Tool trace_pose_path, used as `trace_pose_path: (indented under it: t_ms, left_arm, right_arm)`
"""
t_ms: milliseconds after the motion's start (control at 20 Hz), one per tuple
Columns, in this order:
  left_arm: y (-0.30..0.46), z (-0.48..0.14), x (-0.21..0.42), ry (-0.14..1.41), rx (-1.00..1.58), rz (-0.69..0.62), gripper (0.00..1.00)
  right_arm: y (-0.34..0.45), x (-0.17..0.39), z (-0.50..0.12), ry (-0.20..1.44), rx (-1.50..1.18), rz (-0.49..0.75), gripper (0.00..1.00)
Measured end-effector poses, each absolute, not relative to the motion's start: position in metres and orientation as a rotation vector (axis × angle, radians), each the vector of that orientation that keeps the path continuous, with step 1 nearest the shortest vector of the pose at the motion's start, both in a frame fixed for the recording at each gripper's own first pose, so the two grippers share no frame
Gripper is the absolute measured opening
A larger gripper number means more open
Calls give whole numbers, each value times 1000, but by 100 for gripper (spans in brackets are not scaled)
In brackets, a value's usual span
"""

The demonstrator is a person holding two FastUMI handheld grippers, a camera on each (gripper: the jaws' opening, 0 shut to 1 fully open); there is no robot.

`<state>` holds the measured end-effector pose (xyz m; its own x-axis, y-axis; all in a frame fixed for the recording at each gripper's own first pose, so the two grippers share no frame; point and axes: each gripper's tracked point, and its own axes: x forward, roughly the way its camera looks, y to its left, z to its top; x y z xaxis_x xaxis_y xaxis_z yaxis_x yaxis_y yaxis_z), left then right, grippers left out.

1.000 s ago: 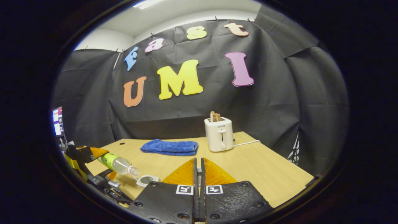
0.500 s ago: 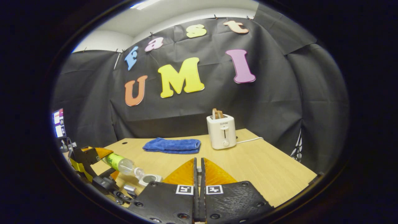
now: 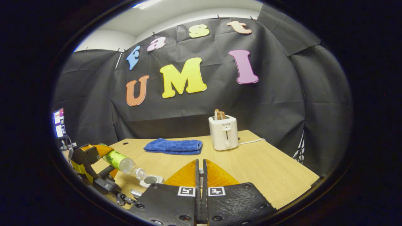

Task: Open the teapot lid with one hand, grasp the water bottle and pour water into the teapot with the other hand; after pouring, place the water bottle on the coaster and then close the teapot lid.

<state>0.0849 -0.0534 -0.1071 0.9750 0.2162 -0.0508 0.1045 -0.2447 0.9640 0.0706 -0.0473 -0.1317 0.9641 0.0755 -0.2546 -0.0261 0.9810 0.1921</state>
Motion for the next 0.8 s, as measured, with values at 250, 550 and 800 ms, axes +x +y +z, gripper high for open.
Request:
trace_pose_path:
  t_ms: [250, 550, 800]
  left_arm:
    - [-55, -100, 84, 229, 1864, 117, 74]
    - [-55, -95, 84, 234, 1908, 119, 72]
    - [-58, -92, 86, 239, 1952, 107, 74]
  right_arm:
    - [-49, 70, -131, 263, 189, 47, 0]
    - [-47, 68, -127, 256, 185, 53, 0]
    - [-51, 67, -123, 250, 191, 49, 0]
